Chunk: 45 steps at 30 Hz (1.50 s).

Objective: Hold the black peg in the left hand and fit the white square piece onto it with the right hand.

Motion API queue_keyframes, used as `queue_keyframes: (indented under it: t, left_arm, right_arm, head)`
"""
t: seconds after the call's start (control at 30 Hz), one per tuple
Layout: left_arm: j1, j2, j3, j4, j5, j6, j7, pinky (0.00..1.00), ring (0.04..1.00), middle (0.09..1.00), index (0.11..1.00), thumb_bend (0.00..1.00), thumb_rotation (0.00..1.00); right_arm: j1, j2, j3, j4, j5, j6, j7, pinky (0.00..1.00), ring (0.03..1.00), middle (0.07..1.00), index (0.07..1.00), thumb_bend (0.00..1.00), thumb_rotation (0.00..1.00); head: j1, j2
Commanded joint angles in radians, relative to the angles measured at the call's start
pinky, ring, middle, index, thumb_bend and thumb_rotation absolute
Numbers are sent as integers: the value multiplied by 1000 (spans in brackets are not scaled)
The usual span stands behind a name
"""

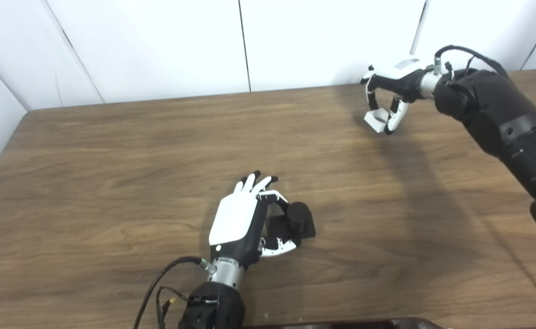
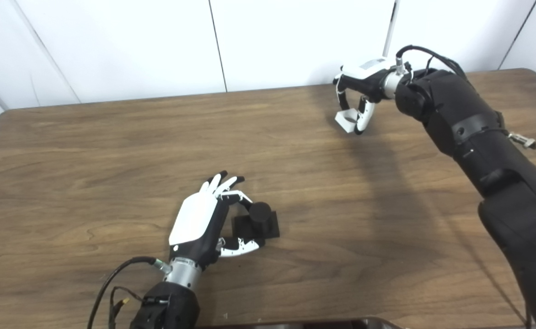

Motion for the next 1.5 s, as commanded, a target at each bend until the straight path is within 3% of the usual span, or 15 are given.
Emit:
queue_keyframes:
  t: [0.0,0.33,0.5,0.8,1.03,1.47]
  left_arm:
    - [-15,-6,3,-15,15,5,6,1000,1000,914,491,524,63]
    - [-22,-2,3,-13,25,9,6,1000,1000,914,491,524,63]
    - [-23,0,5,-16,20,6,4,1000,1000,914,491,524,63]
    - [-24,-1,6,-11,13,3,8,1000,1000,916,491,524,62]
    - [-26,-3,3,-11,20,6,8,1000,1000,915,491,524,62]
    - [-34,-4,3,-7,20,6,7,1000,1000,913,491,524,62]
  right_arm:
    - [-32,-38,-56,-67,39,53,5,1000,1000,907,488,525,148]
    - [38,-65,-129,-283,53,171,92,1000,1000,911,489,525,150]
    - [83,-80,-124,-453,10,251,171,1000,1000,912,489,525,153]
    - [141,-70,-133,-662,-28,289,255,1000,1000,887,488,525,150]
    - [175,-35,-133,-825,-69,358,350,1000,1000,889,486,526,149]
    - [218,16,-97,-1049,-136,331,493,1000,1000,911,490,525,145]
  head:
    - [0,0]
    - [-1,3]
    - [-4,2]
    - [-4,2]
    - [-3,3]
    - [-1,6]
